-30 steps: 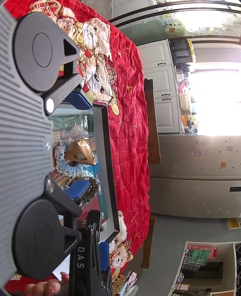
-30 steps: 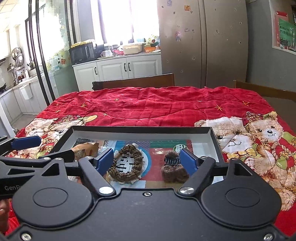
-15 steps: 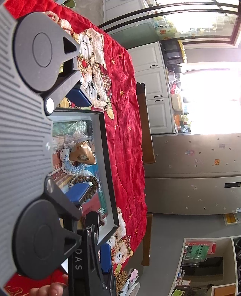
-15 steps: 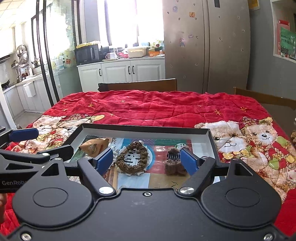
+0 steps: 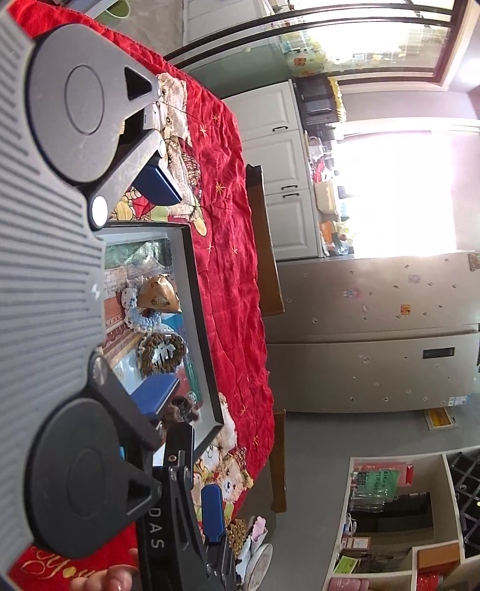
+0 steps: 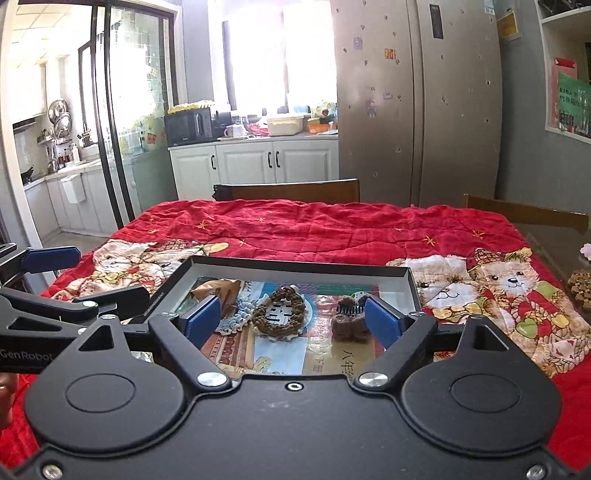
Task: Organize objects
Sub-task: 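Lift both open tools up out of the black box, then move both tools back toward the accessories lying beside the box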
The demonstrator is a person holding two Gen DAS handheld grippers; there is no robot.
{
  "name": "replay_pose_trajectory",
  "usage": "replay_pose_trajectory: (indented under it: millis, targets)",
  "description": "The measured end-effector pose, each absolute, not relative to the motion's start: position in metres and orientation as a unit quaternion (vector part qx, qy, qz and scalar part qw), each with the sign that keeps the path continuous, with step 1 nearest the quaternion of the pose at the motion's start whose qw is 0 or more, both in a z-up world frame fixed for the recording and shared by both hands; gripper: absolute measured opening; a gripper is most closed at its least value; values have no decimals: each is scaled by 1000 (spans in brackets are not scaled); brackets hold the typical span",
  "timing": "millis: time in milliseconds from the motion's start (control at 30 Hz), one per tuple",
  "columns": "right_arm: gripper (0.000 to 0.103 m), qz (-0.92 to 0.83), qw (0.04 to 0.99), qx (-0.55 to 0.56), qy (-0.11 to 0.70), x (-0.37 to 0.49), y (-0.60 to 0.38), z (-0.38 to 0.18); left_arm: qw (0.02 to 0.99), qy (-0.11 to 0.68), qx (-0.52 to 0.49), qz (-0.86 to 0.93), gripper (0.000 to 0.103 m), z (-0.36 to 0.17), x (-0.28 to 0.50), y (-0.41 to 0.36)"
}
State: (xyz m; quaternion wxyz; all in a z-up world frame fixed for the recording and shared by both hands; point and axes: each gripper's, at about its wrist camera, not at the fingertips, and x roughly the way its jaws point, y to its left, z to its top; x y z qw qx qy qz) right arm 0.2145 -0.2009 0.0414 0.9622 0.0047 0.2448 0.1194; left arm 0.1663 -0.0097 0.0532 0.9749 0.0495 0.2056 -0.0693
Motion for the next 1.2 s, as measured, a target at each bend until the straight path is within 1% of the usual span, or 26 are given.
replay_pose_trajectory:
  millis: [833,1200]
  targets:
    - [88,135,968,4,213,142,-231,66,981,170,63,-65,103,73,107,-3]
    - [89,126,969,-7,213,116,-250,67,979,176,73,-77,103,67,80,1]
